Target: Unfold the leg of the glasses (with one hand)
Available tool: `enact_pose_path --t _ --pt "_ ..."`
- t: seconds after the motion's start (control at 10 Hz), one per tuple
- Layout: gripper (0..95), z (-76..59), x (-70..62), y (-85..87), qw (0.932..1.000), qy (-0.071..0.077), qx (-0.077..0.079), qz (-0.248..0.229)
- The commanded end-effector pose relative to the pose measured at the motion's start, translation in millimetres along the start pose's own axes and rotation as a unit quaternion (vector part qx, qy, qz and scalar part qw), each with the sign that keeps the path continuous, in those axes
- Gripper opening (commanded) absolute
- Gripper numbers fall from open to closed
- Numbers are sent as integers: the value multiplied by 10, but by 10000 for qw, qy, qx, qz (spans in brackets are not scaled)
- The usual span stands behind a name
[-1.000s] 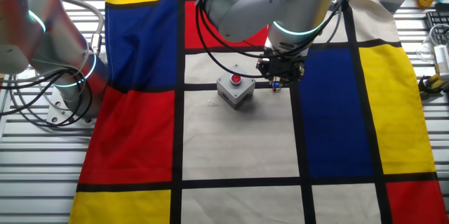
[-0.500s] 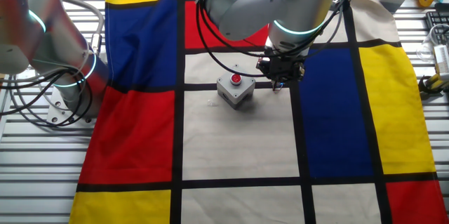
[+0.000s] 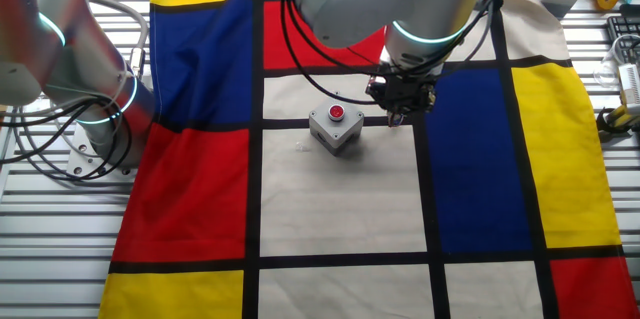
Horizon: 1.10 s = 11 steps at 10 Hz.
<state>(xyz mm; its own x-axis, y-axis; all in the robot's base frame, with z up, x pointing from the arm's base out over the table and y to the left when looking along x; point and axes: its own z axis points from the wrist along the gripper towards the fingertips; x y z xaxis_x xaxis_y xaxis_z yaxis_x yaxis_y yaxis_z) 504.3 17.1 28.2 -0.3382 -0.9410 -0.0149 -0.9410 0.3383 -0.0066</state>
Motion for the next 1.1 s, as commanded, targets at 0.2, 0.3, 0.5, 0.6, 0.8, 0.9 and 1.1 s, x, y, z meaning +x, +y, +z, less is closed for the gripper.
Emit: enact_pose_path --t 0.2,0.3,0.5,0.6,0.8,0.9,1.1 --pt "0 -42 -23 -14 10000 -41 -12 25" --pt "0 -53 -29 -19 10000 -62 -17 51" --pt "0 -60 -31 -19 9997 -190 -21 158" --pt "0 -63 -31 -19 9994 -275 -33 201" --pt "0 -82 -35 -17 9988 -416 26 262" --pt "0 -86 -36 -16 9986 -449 74 263" --pt "0 -98 -40 -17 9982 -526 101 270"
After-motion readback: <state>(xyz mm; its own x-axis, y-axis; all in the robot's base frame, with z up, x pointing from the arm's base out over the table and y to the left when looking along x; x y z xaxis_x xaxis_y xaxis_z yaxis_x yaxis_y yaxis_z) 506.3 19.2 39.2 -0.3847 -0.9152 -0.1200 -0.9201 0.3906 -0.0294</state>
